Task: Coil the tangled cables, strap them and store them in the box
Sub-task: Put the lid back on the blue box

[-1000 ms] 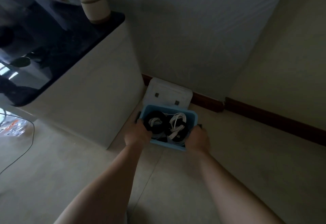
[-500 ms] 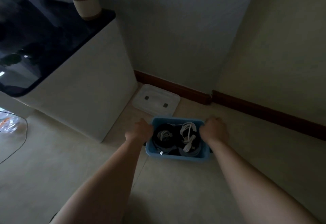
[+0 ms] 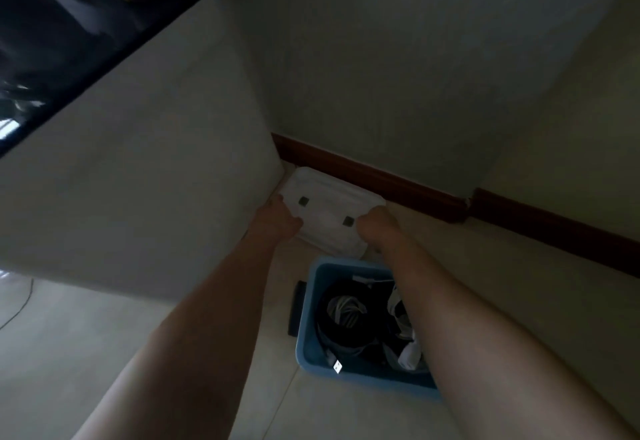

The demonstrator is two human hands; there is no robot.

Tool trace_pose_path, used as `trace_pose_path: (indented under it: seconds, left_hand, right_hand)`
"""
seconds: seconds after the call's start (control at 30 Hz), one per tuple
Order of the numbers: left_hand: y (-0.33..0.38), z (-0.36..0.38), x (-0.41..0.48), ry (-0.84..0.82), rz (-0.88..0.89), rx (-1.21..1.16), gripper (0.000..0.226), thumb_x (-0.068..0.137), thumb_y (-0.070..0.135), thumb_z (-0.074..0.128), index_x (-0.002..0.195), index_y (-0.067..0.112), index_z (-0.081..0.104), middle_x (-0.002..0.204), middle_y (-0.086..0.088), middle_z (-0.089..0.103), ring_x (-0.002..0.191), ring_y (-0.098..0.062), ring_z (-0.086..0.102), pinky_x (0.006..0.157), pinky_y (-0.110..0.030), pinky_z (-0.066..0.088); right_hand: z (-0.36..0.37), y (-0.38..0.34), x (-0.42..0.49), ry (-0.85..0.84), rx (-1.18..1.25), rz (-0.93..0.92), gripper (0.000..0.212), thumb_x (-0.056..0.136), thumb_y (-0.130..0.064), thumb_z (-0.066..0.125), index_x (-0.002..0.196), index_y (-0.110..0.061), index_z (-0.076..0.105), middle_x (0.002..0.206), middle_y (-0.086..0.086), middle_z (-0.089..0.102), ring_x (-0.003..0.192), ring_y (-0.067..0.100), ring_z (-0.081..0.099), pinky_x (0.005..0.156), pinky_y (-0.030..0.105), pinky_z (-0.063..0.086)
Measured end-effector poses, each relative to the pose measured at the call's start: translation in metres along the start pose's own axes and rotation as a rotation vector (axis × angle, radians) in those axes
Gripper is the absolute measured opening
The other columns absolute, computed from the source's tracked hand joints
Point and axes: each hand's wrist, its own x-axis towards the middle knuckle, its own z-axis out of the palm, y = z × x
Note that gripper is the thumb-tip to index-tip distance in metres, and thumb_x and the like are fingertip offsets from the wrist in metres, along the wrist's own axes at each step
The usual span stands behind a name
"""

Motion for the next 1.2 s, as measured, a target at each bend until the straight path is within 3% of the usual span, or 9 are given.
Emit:
trace_pose_path:
  seconds: [0.07, 0.2, 0.43, 0.57, 0.73, 0.87, 0.97, 1.07, 1.2]
  left_hand:
    - [-0.003, 0.005, 0.017, -0.015, -0.068, -0.082, 0.105, 0.087, 0.042, 0.073, 0.158, 0.007, 0.004, 0.162, -0.015, 0.022, 0.146, -0.029, 0.03, 0.12, -0.037, 0.026]
    - [-0.007, 0.012, 0.031, -0.013, -0.141, -0.232, 0.113, 0.08, 0.039, 0.081, 0.159, 0.01, 0.006, 0.161, -0.013, 0.026, 0.144, -0.027, 0.033, 0.12, -0.036, 0.028]
    - [-0.012, 0.002, 0.01, 0.04, -0.189, -0.046, 0.046, 0.103, 0.018, 0.049, 0.143, -0.003, 0.043, 0.145, -0.02, 0.05, 0.13, -0.03, 0.051, 0.102, -0.026, 0.038]
    - [0.002, -0.027, -0.029, 0.096, -0.125, -0.131, 0.037, 0.105, 0.016, 0.045, 0.138, 0.001, 0.053, 0.138, -0.019, 0.056, 0.125, -0.033, 0.054, 0.103, -0.033, 0.041]
    - [0.022, -0.067, -0.078, 0.135, -0.193, -0.748, 0.012, 0.093, 0.0, 0.055, 0.089, 0.005, 0.065, 0.097, -0.016, 0.068, 0.092, -0.029, 0.066, 0.078, -0.036, 0.058]
    - [0.045, -0.105, -0.144, 0.063, -0.202, -1.269, 0.011, 0.091, 0.003, 0.049, 0.09, -0.001, 0.059, 0.089, -0.022, 0.063, 0.082, -0.035, 0.066, 0.085, -0.049, 0.059]
    - [0.068, -0.135, -0.18, 0.008, -0.198, -0.92, 0.018, 0.094, 0.014, 0.063, 0.106, 0.002, 0.061, 0.105, -0.018, 0.062, 0.088, -0.029, 0.067, 0.063, -0.037, 0.063]
    - [0.082, -0.142, -0.212, 0.005, -0.071, -0.524, 0.026, 0.094, 0.018, 0.068, 0.118, 0.01, 0.064, 0.109, -0.014, 0.063, 0.091, -0.026, 0.065, 0.064, -0.032, 0.058]
    - [0.07, -0.1, -0.232, -0.064, -0.038, -0.495, 0.031, 0.095, 0.011, 0.064, 0.126, 0.006, 0.062, 0.102, -0.012, 0.065, 0.081, -0.023, 0.065, 0.063, -0.033, 0.059]
  right_hand:
    - [0.008, 0.005, 0.017, -0.029, 0.097, 0.062, 0.032, 0.105, -0.028, 0.048, 0.122, -0.001, 0.056, 0.128, 0.018, 0.055, 0.104, 0.027, 0.058, 0.099, 0.034, 0.047]
    - [0.02, 0.015, 0.03, -0.098, 0.337, 0.144, 0.049, 0.101, -0.026, 0.056, 0.14, 0.002, 0.046, 0.137, 0.016, 0.055, 0.121, 0.032, 0.055, 0.102, 0.034, 0.047]
    - [-0.003, 0.021, 0.011, 0.105, 0.135, 0.116, 0.028, 0.101, -0.016, 0.048, 0.122, -0.001, 0.059, 0.124, 0.017, 0.061, 0.107, 0.031, 0.061, 0.083, 0.031, 0.052]
    - [-0.038, 0.008, -0.022, 0.286, -0.005, 0.044, 0.028, 0.099, -0.013, 0.05, 0.118, 0.0, 0.065, 0.129, 0.019, 0.061, 0.112, 0.034, 0.062, 0.084, 0.035, 0.051]
    - [-0.081, -0.001, -0.081, 0.392, -0.081, -0.081, 0.022, 0.1, -0.019, 0.053, 0.106, -0.008, 0.071, 0.112, 0.017, 0.071, 0.093, 0.032, 0.068, 0.064, 0.03, 0.044]
    - [-0.112, 0.011, -0.143, 0.398, 0.102, -0.179, 0.023, 0.101, -0.016, 0.057, 0.12, -0.018, 0.068, 0.117, 0.006, 0.069, 0.087, 0.018, 0.06, 0.071, 0.032, 0.05]
    - [-0.127, 0.024, -0.181, 0.295, 0.268, -0.229, 0.042, 0.1, -0.006, 0.054, 0.135, -0.027, 0.063, 0.13, -0.003, 0.061, 0.114, 0.019, 0.058, 0.094, 0.035, 0.053]
    - [-0.134, 0.036, -0.212, 0.28, 0.344, -0.222, 0.041, 0.103, -0.007, 0.045, 0.128, -0.03, 0.068, 0.124, -0.003, 0.064, 0.109, 0.02, 0.062, 0.084, 0.036, 0.057]
    - [-0.125, 0.069, -0.224, 0.313, 0.372, -0.146, 0.041, 0.1, -0.002, 0.042, 0.125, -0.018, 0.07, 0.128, 0.005, 0.065, 0.113, 0.026, 0.06, 0.093, 0.045, 0.055]
